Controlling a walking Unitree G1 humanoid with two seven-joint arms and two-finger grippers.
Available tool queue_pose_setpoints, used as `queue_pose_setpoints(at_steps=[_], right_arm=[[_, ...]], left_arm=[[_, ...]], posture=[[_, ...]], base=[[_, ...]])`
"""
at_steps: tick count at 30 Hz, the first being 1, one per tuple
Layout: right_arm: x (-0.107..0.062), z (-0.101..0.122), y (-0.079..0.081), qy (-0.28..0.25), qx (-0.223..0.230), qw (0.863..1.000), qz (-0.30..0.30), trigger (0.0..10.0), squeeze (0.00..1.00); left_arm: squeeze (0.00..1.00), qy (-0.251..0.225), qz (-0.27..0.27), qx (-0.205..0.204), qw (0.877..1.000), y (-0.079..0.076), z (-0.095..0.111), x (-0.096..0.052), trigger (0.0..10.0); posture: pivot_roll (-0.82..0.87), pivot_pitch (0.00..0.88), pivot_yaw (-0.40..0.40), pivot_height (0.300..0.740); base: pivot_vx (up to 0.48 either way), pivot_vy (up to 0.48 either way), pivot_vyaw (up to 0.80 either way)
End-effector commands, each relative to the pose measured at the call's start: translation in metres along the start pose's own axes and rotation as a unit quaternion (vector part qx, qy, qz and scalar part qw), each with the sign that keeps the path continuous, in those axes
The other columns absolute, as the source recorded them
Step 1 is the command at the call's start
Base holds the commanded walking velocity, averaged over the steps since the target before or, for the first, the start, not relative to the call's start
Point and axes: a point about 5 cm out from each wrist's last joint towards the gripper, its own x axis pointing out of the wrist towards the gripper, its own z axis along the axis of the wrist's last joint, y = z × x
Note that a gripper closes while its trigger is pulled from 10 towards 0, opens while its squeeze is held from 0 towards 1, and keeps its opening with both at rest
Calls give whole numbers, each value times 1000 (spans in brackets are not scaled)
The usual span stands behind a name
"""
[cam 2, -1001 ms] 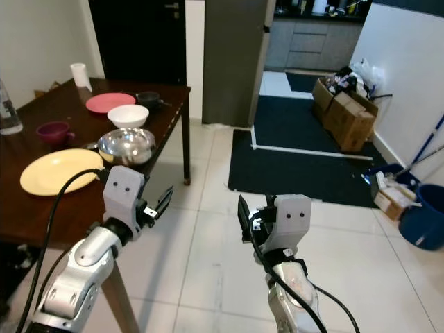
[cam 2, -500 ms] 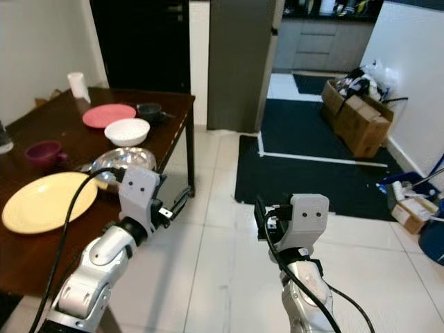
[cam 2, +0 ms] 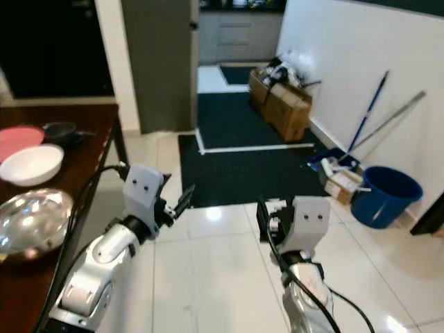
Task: Setting the table
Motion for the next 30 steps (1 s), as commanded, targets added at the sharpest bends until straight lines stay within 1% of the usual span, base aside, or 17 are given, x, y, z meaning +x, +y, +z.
queue_pose_setpoints(at_steps=[1, 6, 15, 19, 21, 27, 30], right_arm=[[-1, -4, 4, 9, 3, 1000, 6, 10000, 0], [-1, -3, 8, 8, 4, 1000, 23, 10000, 0], [0, 1, 19, 2, 11, 998, 62, 10000, 0], [0, 3, 20, -1, 11, 998, 69, 10000, 0], [1, 5, 23, -4, 11, 997, 80, 10000, 0], [2, 7, 25, -7, 12, 996, 89, 10000, 0], [3, 7, 26, -8, 11, 996, 90, 10000, 0]], left_arm=[[0, 14, 8, -2, 1000, 5, -6, -2, 10000], [0, 14, 9, -2, 1000, 5, -6, -2, 10000], [0, 13, 12, -2, 1000, 6, -5, -2, 10000], [0, 12, 13, -2, 1000, 6, -5, -2, 10000], [0, 12, 14, -1, 1000, 6, -4, -2, 10000], [0, 11, 13, -2, 1000, 5, -3, -2, 10000], [0, 14, 11, -8, 1000, 3, -4, -2, 10000]], posture=[[-53, 8, 94, 740], [-52, 8, 94, 740], [-47, 9, 90, 740], [-46, 8, 89, 740], [-44, 8, 89, 740], [-42, 8, 89, 740], [-42, 7, 89, 740]], base=[[480, 0, 0], [480, 0, 0], [480, 0, 0], [480, 0, 0], [356, 0, 0], [333, 0, 0], [0, 0, 0]])
